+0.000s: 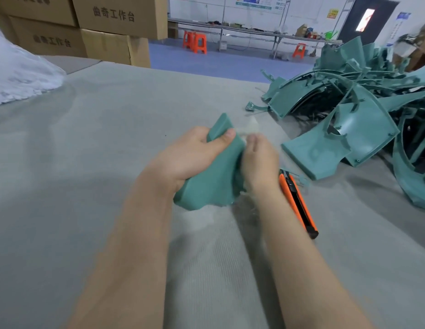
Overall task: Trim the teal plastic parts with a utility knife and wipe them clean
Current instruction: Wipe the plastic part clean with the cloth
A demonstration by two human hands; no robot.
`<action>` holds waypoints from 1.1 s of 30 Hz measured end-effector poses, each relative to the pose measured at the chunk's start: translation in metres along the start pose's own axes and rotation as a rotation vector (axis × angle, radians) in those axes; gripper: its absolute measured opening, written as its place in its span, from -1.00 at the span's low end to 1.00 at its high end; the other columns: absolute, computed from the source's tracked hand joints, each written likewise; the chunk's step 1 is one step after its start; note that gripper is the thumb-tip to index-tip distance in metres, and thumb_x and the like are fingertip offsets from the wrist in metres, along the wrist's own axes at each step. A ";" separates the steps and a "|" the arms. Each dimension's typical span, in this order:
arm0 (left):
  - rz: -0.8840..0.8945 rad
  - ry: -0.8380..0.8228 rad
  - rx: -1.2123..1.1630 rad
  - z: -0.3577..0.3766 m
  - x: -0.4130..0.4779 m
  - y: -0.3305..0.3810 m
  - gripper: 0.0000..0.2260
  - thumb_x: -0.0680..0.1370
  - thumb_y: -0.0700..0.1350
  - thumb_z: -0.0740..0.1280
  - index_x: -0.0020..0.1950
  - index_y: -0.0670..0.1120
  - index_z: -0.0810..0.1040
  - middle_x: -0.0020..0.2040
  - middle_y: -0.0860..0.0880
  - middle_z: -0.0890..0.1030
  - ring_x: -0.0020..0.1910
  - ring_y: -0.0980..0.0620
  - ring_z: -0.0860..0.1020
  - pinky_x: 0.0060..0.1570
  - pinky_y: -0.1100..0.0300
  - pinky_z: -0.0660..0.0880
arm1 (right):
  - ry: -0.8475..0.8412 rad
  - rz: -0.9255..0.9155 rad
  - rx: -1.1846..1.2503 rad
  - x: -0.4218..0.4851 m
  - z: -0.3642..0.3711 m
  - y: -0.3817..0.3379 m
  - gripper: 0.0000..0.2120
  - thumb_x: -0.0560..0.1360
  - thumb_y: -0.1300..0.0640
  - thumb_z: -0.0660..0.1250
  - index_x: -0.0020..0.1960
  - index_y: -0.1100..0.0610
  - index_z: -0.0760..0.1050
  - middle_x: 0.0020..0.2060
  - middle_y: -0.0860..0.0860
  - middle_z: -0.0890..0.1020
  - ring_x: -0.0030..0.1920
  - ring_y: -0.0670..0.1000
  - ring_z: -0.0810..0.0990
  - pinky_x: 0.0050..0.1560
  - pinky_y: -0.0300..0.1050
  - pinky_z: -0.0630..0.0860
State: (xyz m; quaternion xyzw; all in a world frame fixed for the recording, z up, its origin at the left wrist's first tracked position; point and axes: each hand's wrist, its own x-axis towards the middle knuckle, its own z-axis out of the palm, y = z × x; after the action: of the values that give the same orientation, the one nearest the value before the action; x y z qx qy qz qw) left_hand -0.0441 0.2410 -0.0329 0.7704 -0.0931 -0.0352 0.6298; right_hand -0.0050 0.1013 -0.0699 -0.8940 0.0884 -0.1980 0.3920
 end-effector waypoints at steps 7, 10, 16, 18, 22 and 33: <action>0.047 0.109 -0.225 -0.004 0.000 0.001 -0.68 0.62 0.06 0.22 -0.01 -0.18 0.59 -0.10 -0.21 0.62 -0.12 -0.08 0.60 -0.01 0.03 0.51 | 0.085 -0.486 0.348 -0.028 0.007 -0.045 -0.71 0.65 0.15 0.07 0.16 0.29 0.49 -0.16 0.11 0.57 -0.10 0.16 0.52 -0.13 -0.09 0.31; 0.056 0.124 -0.111 -0.005 -0.002 0.000 -0.71 0.60 0.08 0.25 -0.12 -0.11 0.57 -0.20 -0.16 0.58 -0.25 -0.06 0.57 -0.20 0.06 0.50 | 0.051 -0.309 0.078 -0.008 0.009 -0.016 -0.74 0.68 0.13 0.05 0.00 0.23 0.44 -0.16 0.27 0.58 -0.05 0.28 0.48 0.00 0.04 0.31; 0.115 0.086 0.023 -0.020 -0.007 0.003 -0.71 0.60 0.06 0.26 -0.18 -0.09 0.59 -0.30 -0.05 0.67 -0.36 0.00 0.64 -0.39 0.20 0.53 | -0.028 0.117 -0.297 0.033 -0.001 0.048 -0.77 0.64 0.17 0.03 0.10 0.22 0.43 0.08 0.26 0.59 0.15 0.25 0.53 0.19 0.06 0.36; 0.141 0.120 0.010 -0.025 -0.008 0.003 -0.71 0.60 0.06 0.26 -0.18 -0.10 0.59 -0.32 -0.02 0.66 -0.37 0.02 0.63 -0.43 0.23 0.52 | 0.078 0.198 -0.276 0.038 -0.006 0.057 -0.72 0.65 0.13 0.01 0.14 0.22 0.44 0.10 0.24 0.60 0.17 0.25 0.52 0.16 0.05 0.31; 0.120 0.169 0.039 -0.028 -0.007 0.001 -0.72 0.59 0.07 0.27 -0.16 -0.09 0.60 -0.30 -0.01 0.68 -0.34 0.03 0.64 -0.37 0.21 0.54 | 0.304 0.202 -0.084 0.037 -0.013 0.053 -0.69 0.69 0.08 -0.04 0.08 0.24 0.41 0.00 0.22 0.58 0.05 0.21 0.51 0.11 0.02 0.29; -0.101 0.238 -0.502 0.004 0.018 -0.011 -0.72 0.64 0.05 0.19 0.08 -0.09 0.59 0.02 -0.10 0.67 -0.03 -0.06 0.65 0.01 0.08 0.58 | 0.295 -0.136 0.578 0.000 -0.011 -0.028 -0.79 0.69 0.16 0.04 0.17 0.23 0.39 -0.04 -0.05 0.47 0.00 -0.02 0.44 -0.08 -0.45 0.28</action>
State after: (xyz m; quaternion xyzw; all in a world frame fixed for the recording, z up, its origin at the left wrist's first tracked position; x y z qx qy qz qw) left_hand -0.0262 0.2359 -0.0432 0.5926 0.0317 0.0019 0.8048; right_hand -0.0097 0.1129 -0.0428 -0.7115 0.0245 -0.3679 0.5982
